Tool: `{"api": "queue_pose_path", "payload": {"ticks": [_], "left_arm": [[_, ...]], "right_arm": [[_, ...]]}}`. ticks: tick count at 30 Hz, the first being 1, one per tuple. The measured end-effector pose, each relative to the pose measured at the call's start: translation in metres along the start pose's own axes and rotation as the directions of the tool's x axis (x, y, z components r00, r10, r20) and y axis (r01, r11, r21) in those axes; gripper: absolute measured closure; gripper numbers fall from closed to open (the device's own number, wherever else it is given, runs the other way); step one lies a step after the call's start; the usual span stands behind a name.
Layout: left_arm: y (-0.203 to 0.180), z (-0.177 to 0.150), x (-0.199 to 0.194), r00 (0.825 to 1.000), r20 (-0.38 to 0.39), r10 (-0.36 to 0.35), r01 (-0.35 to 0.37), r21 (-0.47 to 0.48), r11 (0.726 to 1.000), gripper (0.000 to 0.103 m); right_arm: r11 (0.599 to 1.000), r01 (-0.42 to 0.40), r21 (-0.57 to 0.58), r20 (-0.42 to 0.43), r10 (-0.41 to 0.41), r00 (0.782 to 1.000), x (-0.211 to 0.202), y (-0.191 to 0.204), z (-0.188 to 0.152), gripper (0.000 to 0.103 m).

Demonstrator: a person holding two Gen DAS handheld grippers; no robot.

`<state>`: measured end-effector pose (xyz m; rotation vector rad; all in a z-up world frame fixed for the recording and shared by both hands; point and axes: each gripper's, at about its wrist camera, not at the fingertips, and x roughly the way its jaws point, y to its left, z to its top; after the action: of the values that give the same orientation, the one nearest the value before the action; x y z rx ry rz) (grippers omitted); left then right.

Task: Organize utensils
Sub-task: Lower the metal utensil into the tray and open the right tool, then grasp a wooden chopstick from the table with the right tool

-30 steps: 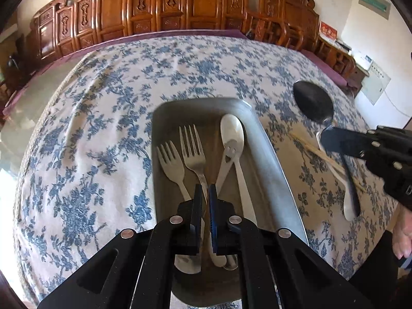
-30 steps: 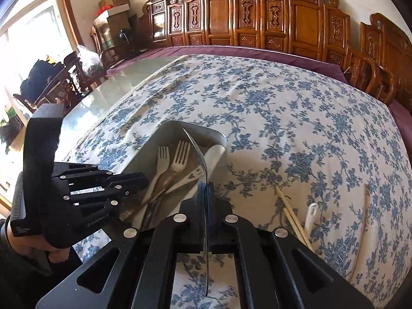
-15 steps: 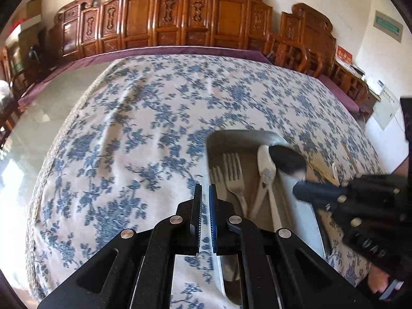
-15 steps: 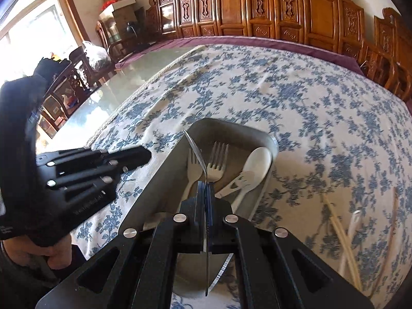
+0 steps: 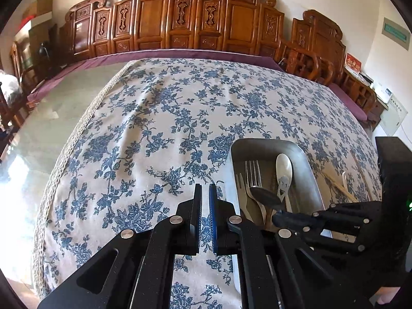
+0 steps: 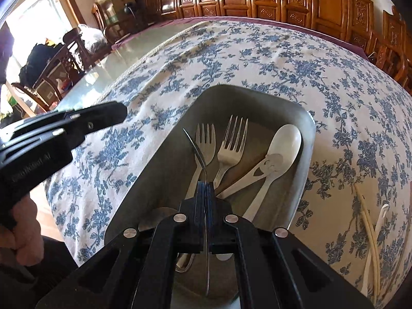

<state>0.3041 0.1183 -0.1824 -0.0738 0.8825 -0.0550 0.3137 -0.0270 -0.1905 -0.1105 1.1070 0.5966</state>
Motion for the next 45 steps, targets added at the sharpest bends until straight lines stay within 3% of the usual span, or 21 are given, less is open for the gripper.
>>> {"api": "queue_pose_path", "payload": {"ticks": [9,15,23,29,36,45], "left_arm": [[-0.001,0.000,-0.001,1.000,0.001,0.000,0.000,0.002,1.000,0.099],[-0.006,-0.001,-0.005,1.000,0.010,-0.010,0.010,0.006,1.000,0.099],[-0.038,0.002,-0.011,0.999,0.027,-0.044,0.043,0.035,0.998,0.073],[-0.075,0.004,-0.012,0.996,0.036,-0.078,0.076,0.060,0.995,0.050],[-0.115,-0.002,-0.011,0.994,0.024,-0.110,0.107,0.104,0.989,0.048],[-0.146,-0.007,-0.012,0.992,0.011,-0.125,0.123,0.139,0.983,0.048]], "right_arm": [[1.000,0.010,-0.025,0.013,-0.009,1.000,-0.003,0.000,-0.002,0.097],[0.999,0.013,-0.052,0.101,-0.007,0.995,-0.043,-0.011,-0.007,0.097],[0.991,0.123,-0.054,0.178,-0.111,0.978,-0.115,-0.081,-0.033,0.097],[0.974,0.222,-0.039,0.115,-0.217,0.969,-0.121,-0.152,-0.060,0.097],[0.975,0.220,-0.042,0.012,-0.219,0.976,-0.094,-0.191,-0.089,0.094],[0.981,0.179,-0.078,-0.050,-0.183,0.982,-0.073,-0.192,-0.095,0.094]]}}
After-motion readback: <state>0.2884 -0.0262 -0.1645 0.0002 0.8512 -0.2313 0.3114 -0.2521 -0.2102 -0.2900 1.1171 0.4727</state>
